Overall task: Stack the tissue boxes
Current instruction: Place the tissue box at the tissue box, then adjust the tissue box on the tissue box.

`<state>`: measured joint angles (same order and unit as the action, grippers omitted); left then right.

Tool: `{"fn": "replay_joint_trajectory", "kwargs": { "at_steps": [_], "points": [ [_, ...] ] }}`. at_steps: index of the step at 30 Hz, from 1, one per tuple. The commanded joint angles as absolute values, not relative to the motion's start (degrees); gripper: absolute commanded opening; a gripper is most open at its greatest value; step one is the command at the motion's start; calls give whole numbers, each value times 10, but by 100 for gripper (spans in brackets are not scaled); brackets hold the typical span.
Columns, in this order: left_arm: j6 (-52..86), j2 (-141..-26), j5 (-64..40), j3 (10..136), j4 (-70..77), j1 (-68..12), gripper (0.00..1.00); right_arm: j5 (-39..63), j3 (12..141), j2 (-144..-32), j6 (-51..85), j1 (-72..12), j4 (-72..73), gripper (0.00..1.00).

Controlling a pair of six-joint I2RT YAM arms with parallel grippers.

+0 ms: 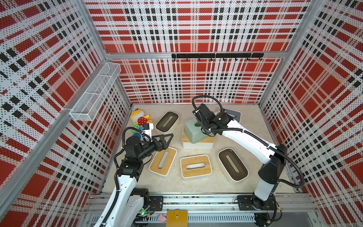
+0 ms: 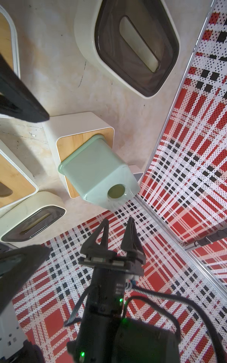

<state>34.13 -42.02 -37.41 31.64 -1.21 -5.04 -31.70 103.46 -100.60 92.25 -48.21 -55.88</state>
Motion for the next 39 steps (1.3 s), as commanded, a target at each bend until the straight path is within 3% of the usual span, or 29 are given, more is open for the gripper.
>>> {"fn": "replay_joint_trajectory", "kwargs": {
  "at_steps": [1,4,5,6,10,15,20,23,26,32,39],
  "points": [
    [329,-421,-364,326,-31,-64,99,-379,1007,-945,871,-490,-549,65],
    [316,-419,-346,334,-57,-87,100,-376,951,-891,706,-473,-470,67],
    [308,-418,-335,339,-72,-97,99,-369,917,-863,648,-466,-428,90],
    [301,-418,-321,345,-92,-107,99,-362,884,-837,591,-458,-386,100],
    [269,-417,-266,369,-155,-151,99,-248,747,-722,389,-389,-228,100],
    [281,-415,-205,372,-174,-198,99,27,647,-656,305,-212,-155,100],
    [348,-423,-144,384,-187,-211,99,231,538,-646,332,-99,5,100],
    [419,-430,-172,389,-162,-219,99,309,484,-673,382,-68,127,100],
    [456,-443,-136,410,-160,-262,100,397,481,-737,399,-62,213,100],
    [496,-510,-35,464,-156,-378,99,469,509,-845,417,-63,261,99],
    [535,-569,9,475,-100,-404,99,451,528,-857,356,-86,179,99]
  ]
}}
